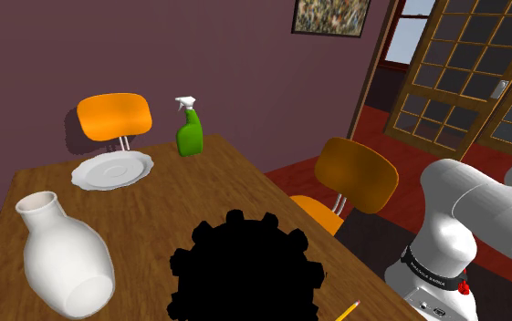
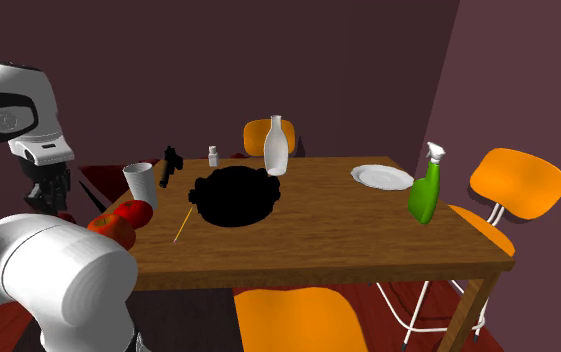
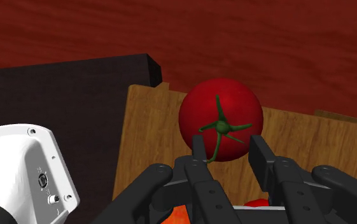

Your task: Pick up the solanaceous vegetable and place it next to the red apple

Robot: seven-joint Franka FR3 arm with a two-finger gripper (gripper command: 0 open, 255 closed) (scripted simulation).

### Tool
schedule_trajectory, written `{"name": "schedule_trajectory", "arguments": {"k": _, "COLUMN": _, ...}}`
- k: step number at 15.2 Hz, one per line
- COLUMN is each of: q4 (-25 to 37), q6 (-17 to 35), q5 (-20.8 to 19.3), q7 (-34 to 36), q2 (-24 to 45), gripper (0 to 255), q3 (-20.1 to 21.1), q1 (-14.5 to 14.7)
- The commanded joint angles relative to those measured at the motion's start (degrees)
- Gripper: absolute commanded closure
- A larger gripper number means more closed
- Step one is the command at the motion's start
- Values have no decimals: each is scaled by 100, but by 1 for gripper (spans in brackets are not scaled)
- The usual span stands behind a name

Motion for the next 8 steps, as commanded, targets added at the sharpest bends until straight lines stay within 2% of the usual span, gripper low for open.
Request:
{"name": "schedule_trajectory", "arguments": {"k": 1, "q4": -104, "q6": 102, "q5": 128, "q7": -27, "q2": -5, "gripper": 255, "q3": 129, "q1": 37}}
{"name": "schedule_trajectory", "arguments": {"k": 5, "q4": -285, "q6": 331, "q5": 411, "q7": -105, "q2": 33, "gripper": 255, "q3": 433, "q1": 73}}
{"name": "schedule_trajectory", "arguments": {"k": 8, "q4": -285, "q6": 330, "q5": 411, "q7": -105, "q2": 32, "gripper": 255, "q3": 434, "q1": 72}}
